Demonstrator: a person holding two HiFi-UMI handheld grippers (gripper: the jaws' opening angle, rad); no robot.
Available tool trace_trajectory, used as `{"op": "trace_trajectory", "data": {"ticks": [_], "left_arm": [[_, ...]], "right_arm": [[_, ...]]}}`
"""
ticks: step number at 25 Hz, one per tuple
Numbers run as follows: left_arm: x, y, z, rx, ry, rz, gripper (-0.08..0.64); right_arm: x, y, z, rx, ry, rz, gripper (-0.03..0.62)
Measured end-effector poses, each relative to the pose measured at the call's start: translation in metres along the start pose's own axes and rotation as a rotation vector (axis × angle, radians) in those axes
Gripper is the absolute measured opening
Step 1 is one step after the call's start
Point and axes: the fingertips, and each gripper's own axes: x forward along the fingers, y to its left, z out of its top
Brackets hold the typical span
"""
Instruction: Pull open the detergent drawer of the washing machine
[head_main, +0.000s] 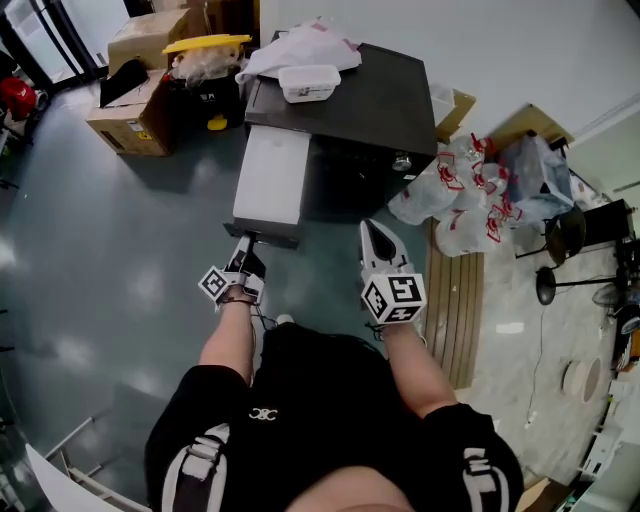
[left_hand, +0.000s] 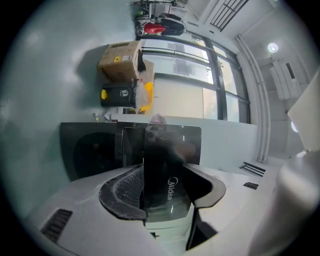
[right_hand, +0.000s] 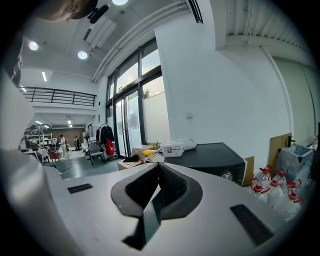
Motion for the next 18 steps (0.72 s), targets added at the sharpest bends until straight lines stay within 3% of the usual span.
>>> {"op": "trace_trajectory", "data": {"ticks": [4, 9, 15, 18], "left_arm": [[0.0, 0.002, 0.001, 0.009, 0.005, 0.001, 0.224], [-0.002, 0.003, -0.001, 0.042, 0.024, 0.056, 0.224], [-0.022, 0.003, 0.009, 0.178, 0.022, 0.229, 0.224], [-0.038, -0.007, 0.021, 0.301, 0.014, 0.318, 0.221]], "right_arm": [[0.003, -0.002, -0.002, 0.022, 0.002, -0.005, 0.002], [0.002, -0.001, -0.004, 0.028, 0.006, 0.001, 0.002], [0.0, 0.009, 0.007, 0.08, -0.006, 0.039, 0.002], [-0.005, 0.014, 0.013, 0.102, -0.023, 0.047, 0.002]]}}
